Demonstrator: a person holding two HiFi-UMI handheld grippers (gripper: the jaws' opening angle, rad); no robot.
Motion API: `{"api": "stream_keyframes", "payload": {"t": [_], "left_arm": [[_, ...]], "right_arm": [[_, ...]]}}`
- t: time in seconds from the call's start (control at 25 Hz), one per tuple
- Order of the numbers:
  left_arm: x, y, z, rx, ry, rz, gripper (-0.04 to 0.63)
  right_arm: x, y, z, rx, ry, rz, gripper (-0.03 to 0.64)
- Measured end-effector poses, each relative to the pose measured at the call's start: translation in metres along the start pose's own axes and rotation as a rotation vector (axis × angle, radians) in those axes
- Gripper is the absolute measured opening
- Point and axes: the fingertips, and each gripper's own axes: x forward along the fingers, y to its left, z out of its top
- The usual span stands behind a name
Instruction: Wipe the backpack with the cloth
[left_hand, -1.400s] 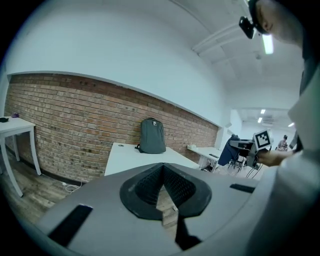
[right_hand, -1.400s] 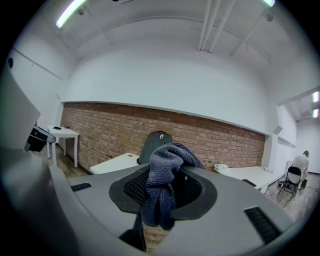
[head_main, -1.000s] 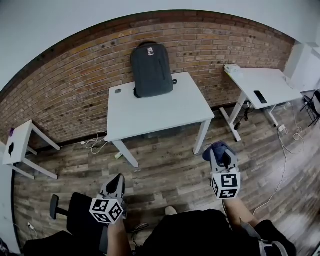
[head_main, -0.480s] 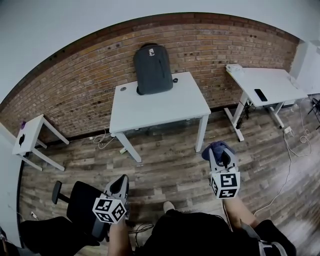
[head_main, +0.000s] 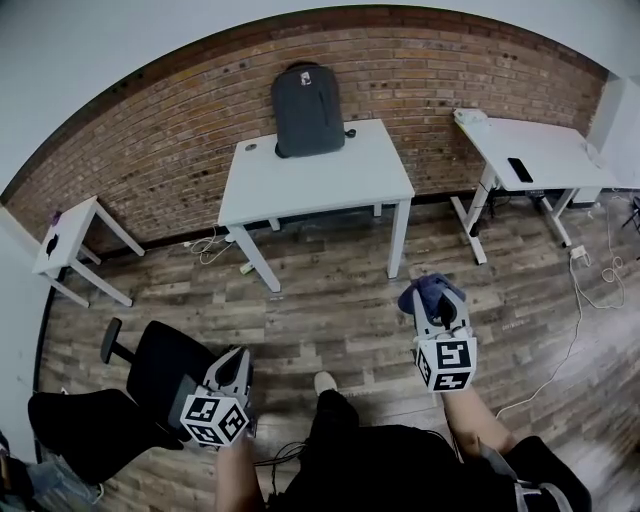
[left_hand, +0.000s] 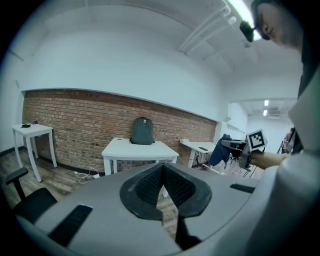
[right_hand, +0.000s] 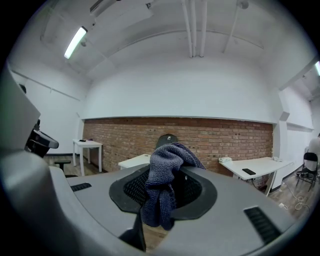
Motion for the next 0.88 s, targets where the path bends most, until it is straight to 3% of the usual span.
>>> {"api": "stream_keyframes", "payload": {"t": [0.24,0.64,0.88], "left_arm": [[-0.029,-0.018,-0.015,-0.011,0.015,0.012,-0.003],[-0.044,-0.014,-0.003,0.021,0.014,-0.041,-0.003],[-0.056,0.003,-0.002,0.036,0.025,-0.067,-0.003]], "right_arm": [[-0.029,0.008,0.007,0.012,-0.021,0.038,0.106],[-0.043,0.036,0.013,0.024,-0.021,0.052,0.106],[-0.049,0.052,0.015,0.014,-0.015,0.006,0.104]]}}
